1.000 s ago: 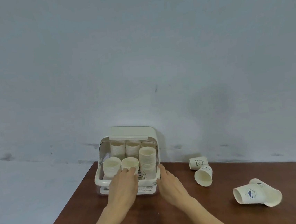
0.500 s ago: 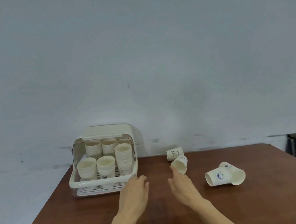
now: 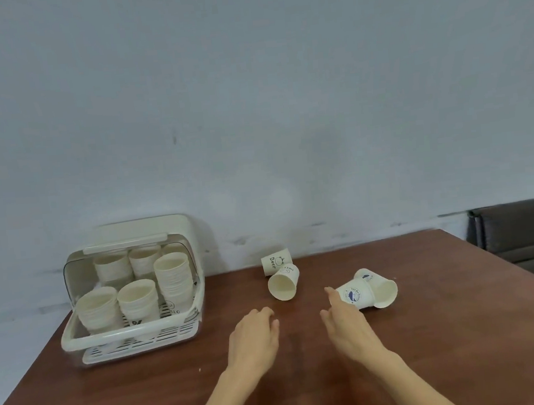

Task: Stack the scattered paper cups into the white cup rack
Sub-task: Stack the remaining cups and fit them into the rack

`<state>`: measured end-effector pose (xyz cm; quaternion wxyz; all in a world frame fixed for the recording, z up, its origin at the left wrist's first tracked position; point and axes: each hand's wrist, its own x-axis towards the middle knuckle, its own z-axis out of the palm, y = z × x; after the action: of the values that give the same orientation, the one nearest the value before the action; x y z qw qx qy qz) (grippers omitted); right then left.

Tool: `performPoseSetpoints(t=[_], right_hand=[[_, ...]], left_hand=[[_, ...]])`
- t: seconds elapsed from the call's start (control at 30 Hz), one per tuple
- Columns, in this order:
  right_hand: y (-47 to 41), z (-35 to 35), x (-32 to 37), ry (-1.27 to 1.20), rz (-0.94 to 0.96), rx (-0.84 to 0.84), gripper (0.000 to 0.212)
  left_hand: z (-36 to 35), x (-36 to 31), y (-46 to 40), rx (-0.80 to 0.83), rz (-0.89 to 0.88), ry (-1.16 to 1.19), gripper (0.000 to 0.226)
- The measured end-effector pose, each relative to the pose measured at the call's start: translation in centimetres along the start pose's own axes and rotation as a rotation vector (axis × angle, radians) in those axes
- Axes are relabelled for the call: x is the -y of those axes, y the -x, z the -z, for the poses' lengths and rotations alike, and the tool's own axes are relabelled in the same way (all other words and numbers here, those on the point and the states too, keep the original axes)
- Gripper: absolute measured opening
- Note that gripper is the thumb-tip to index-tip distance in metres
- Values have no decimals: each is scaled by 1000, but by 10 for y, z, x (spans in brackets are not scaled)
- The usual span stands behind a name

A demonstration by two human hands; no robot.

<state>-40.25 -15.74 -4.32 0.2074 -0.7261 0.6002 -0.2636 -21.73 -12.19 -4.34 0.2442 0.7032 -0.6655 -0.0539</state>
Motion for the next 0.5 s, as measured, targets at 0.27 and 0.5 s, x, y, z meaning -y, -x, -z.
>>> performPoseSetpoints(t=[0.27, 0.5], right_hand=[[0, 5, -34, 27, -58, -8, 52], [-7, 11, -49, 59, -42, -28, 50]], left_hand=[[-33, -27, -44, 125, 147, 127, 29], [-60, -43, -88, 107, 396, 276, 35]])
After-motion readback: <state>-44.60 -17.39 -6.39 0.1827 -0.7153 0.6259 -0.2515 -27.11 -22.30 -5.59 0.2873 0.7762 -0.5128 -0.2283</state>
